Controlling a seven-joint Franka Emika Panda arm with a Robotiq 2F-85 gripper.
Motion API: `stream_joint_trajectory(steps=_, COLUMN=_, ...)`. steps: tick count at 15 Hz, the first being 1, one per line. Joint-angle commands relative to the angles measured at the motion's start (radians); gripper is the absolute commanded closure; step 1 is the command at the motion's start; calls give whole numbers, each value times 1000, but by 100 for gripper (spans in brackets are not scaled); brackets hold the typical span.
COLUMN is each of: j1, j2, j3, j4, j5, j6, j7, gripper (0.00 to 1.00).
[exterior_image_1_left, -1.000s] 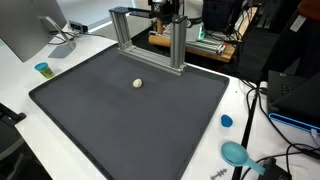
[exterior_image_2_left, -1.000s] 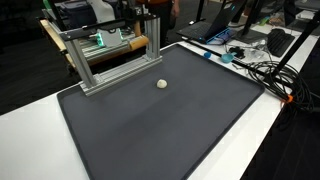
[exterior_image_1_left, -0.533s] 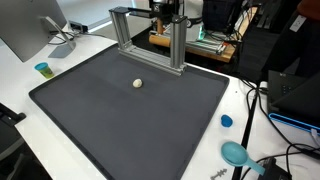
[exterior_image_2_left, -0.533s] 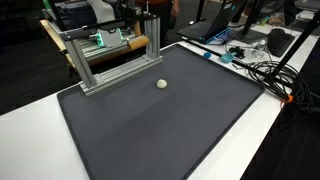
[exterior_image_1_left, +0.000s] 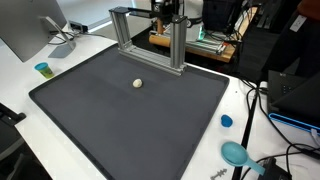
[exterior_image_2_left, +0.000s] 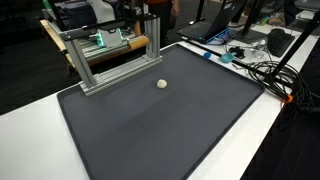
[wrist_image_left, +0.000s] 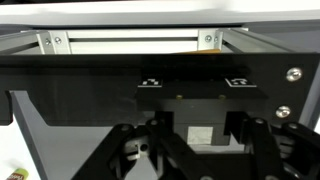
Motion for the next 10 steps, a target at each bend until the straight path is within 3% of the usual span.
stream_joint_trajectory(steps=1, j1=-5, j2=-44, j3=4, j4=-30, j5=-26, j6=17, j7=-4, gripper=35)
stream_joint_trajectory(steps=4, j1=-5, j2=-51, j3=3, j4=-32, j5=-33, j6=15, j7=-4, gripper=33)
stream_joint_trajectory(steps=5, j1=-6, j2=-53, j3=4, j4=-33, j5=-36, j6=15, j7=-3, gripper=39)
stream_joint_trajectory(steps=6, j1=-6, j2=-52, j3=4, j4=-33, j5=-37, j6=16, j7=0, gripper=57)
stream_joint_trajectory(steps=8, j1=-3, j2=-51, j3=7, j4=-34, j5=-35, j6=19, j7=2, gripper=65)
stream_joint_trajectory(steps=10, j1=-4, j2=-47, j3=7, j4=-33, j5=-28, j6=15, j7=13, gripper=66)
